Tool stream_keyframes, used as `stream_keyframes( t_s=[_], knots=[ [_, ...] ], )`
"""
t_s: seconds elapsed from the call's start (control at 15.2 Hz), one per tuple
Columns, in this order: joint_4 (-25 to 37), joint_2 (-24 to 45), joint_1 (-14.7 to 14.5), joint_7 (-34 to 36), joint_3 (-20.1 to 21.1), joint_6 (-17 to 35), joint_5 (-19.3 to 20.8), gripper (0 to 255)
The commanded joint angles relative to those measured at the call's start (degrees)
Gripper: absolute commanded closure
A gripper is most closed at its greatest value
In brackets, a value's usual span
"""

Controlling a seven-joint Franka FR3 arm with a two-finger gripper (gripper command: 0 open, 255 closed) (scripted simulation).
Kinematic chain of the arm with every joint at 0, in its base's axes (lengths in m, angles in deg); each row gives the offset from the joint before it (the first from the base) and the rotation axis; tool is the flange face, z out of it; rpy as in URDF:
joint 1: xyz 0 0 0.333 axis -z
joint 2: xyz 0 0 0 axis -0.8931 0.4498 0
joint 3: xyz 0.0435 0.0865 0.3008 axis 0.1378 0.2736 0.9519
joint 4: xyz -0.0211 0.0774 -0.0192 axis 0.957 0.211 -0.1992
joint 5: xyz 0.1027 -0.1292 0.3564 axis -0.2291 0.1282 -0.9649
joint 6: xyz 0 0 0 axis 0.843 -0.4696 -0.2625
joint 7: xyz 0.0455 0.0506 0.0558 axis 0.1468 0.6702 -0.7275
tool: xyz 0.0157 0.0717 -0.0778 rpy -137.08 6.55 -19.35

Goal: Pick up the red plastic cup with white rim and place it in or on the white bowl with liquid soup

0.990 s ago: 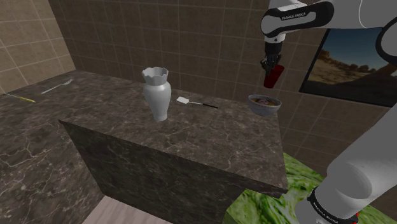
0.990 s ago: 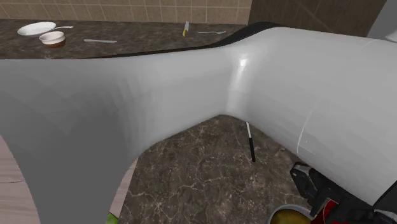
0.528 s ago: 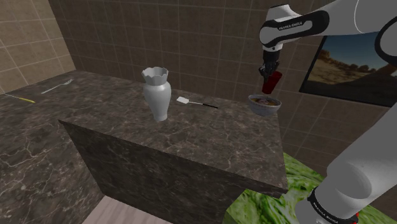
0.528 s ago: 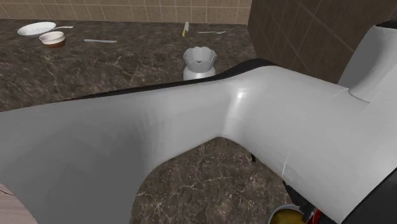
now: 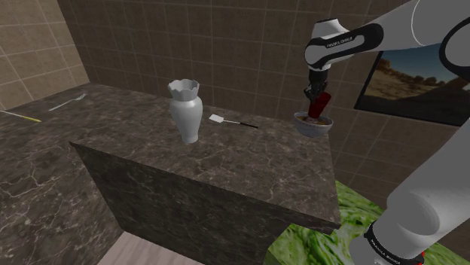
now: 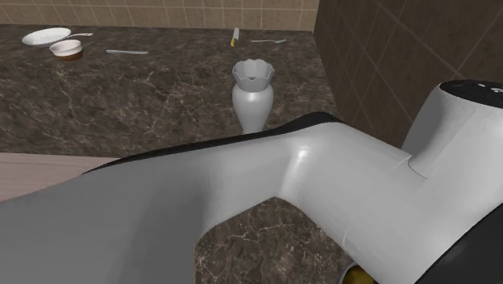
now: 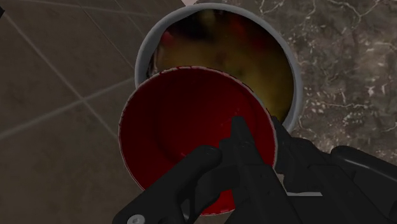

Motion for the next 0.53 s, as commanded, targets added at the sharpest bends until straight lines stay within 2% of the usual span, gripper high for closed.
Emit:
stream_keyframes(
  t_s=[0.0,0.46],
  knots=[
    [-1.2,0.4,0.0,0.3,0.0,1.6,0.1,255],
    [-1.7,0.6,0.1,0.4,0.0,2.3,0.1,255]
  ],
)
